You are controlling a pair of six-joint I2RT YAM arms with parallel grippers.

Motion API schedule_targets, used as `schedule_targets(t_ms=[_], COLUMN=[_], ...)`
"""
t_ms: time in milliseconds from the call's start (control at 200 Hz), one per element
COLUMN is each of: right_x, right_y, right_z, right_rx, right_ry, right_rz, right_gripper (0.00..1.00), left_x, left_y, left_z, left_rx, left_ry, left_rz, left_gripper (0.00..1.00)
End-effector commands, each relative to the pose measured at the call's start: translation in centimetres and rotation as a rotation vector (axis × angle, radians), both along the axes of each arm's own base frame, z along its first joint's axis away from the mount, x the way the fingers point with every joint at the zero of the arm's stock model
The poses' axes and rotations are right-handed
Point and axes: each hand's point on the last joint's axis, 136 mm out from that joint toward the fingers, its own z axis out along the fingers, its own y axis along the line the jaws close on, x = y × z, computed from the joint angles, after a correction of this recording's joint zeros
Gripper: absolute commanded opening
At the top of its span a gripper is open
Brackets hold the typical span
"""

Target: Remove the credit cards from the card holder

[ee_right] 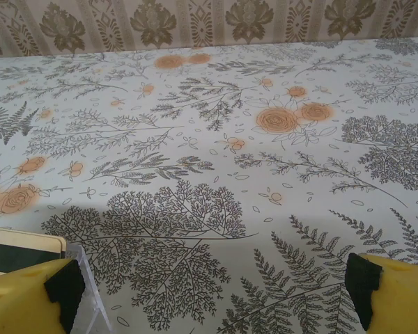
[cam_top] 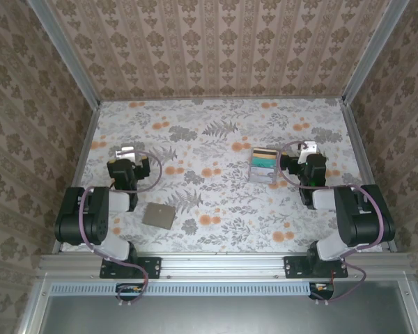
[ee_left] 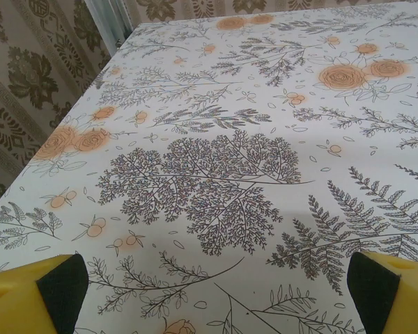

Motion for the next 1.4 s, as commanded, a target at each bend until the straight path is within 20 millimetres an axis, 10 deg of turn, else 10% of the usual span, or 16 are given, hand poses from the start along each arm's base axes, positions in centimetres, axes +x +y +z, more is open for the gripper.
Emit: schedule_targets(t_ms=[0,890,1095,1265,1395], right_x=[0.4,0.2,-1.7,-3.7,-5.7], right_y=[-0.1,-0.7,-2.4,-2.0,-2.5], right_z=[0.3,0.7,6.0,10.6,12.0], right_rx=[-0.020,-0.030,0.035,0.257,0.480], right_ry=[-0.003,-0.008,-0.006,-0.117,-0.135], right_rz=[-0.005,-0.052,-0.184,-0.216,-0.314], right_gripper=[1.00,1.00,1.00,1.00,1.00], left_x=[0.8,0.4,-0.2,-1.7,-3.9], left_y=[0.1,0.9,-0.2,1.2,1.2], left_z=[1.4,2.0,5.9,11.4,12.0], left_rx=[0.006,-0.003,0.127,-0.091,-0.252], left_ry=[-0.047,-0.051,-0.030,0.069,0.176], left_rz=[-0.008,0.041,0.093,0.284,0.367], left_gripper=[1.00,1.00,1.00,1.00,1.00])
